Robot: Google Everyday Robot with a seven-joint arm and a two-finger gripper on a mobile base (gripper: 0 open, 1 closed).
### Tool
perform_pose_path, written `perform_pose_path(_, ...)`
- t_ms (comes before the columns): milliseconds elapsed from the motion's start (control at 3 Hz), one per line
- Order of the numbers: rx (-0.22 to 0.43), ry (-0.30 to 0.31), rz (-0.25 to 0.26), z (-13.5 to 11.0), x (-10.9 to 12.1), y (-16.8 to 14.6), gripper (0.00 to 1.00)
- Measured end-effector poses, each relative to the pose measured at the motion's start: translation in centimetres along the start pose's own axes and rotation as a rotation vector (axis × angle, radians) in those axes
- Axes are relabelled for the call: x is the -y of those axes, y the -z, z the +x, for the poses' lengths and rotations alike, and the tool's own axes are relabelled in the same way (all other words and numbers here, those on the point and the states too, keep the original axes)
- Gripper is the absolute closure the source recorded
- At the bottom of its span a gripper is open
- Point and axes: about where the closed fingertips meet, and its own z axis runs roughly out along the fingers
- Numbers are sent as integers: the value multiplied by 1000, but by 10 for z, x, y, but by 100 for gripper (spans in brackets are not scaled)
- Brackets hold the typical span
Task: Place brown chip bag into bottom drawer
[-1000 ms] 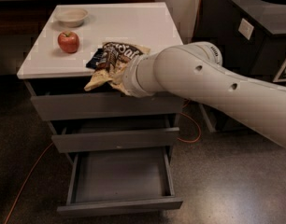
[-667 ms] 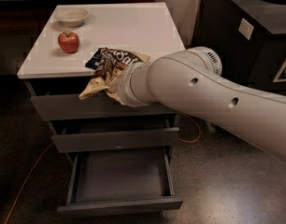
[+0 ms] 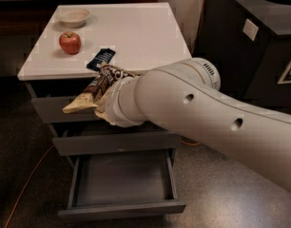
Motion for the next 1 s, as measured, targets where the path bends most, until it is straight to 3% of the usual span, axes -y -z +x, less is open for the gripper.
perform_pose_path(333,10,3,-42,1,-14,2,100)
perform_pose_path(1000,42,-81,-99,52,-14,-12,100)
